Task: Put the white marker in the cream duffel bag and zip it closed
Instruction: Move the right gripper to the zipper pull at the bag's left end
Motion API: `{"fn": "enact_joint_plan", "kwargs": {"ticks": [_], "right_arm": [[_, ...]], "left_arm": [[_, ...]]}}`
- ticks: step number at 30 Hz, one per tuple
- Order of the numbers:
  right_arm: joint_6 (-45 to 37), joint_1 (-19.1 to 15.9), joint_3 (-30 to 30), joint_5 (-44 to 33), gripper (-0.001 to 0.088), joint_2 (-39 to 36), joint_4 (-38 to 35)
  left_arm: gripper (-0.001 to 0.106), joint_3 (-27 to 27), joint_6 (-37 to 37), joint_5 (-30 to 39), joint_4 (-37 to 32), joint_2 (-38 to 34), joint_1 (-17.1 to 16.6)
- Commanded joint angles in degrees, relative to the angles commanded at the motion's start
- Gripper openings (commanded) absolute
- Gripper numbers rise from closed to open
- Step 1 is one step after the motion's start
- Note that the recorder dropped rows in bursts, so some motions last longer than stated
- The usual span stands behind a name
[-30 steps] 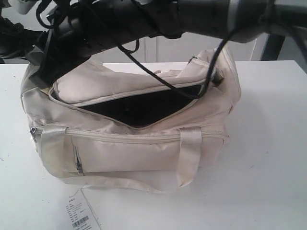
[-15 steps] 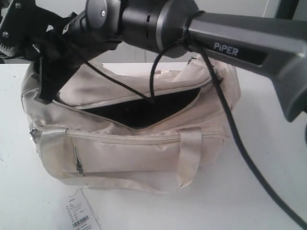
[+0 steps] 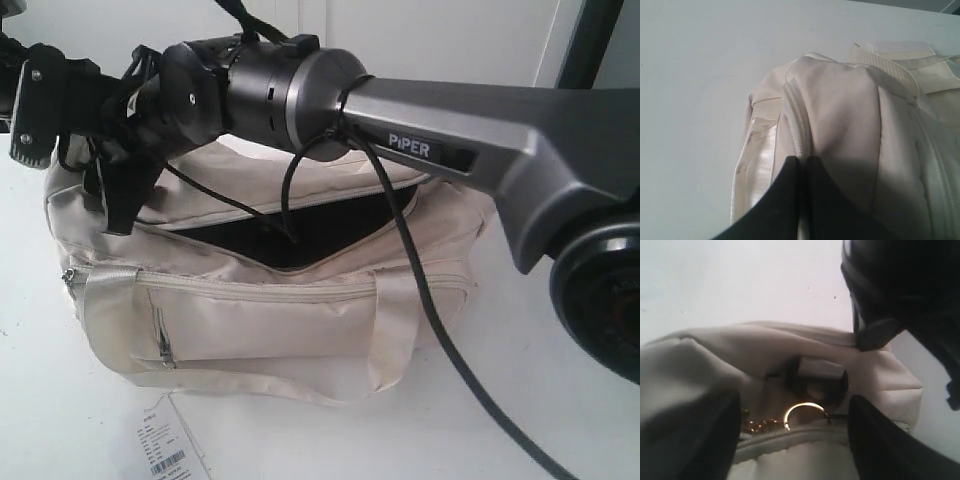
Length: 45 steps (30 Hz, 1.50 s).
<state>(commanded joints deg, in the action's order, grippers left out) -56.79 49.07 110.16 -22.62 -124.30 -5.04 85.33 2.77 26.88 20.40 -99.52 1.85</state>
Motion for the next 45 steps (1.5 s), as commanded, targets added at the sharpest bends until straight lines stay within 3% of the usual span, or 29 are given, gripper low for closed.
{"fn": "enact_joint_plan", "kwargs": {"ticks": [8,17,21,26,27,34,38,42,45], "right_arm": [[0.0,0.0,0.0,1.3,0.0581,-1.2,7.9],[0.0,0.0,0.0,4.8,0.0460,-2.8,8.9],[0.0,0.0,0.0,6.1,0.0340,-4.1,8.9],[0.1,0.0,0.0,5.6,0.0016,-4.4,9.0],[0.4,0.0,0.0,5.5,0.0000,-4.2,9.0],[8.9,0.0,0.0,2.5,0.0000,-0.8,8.8],[9.1,0.0,0.0,1.5,0.0000,0.7,8.5],[9.5,0.0,0.0,-1.1,0.0003,0.9,1.7],[7.5,0.1,0.0,-3.4,0.0124,0.6,-3.4]], "left_arm": [[0.000,0.0,0.0,0.0,0.0,0.0,0.0],[0.000,0.0,0.0,0.3,0.0,0.0,0.0],[0.000,0.0,0.0,0.2,0.0,0.0,0.0],[0.000,0.0,0.0,0.1,0.1,0.0,0.0],[0.000,0.0,0.0,0.1,0.1,0.0,0.0],[0.000,0.0,0.0,0.1,0.1,0.0,0.0],[0.000,0.0,0.0,0.1,0.1,0.0,0.0],[0.000,0.0,0.0,0.1,0.1,0.0,0.0],[0.000,0.0,0.0,0.1,0.1,0.0,0.0]]}}
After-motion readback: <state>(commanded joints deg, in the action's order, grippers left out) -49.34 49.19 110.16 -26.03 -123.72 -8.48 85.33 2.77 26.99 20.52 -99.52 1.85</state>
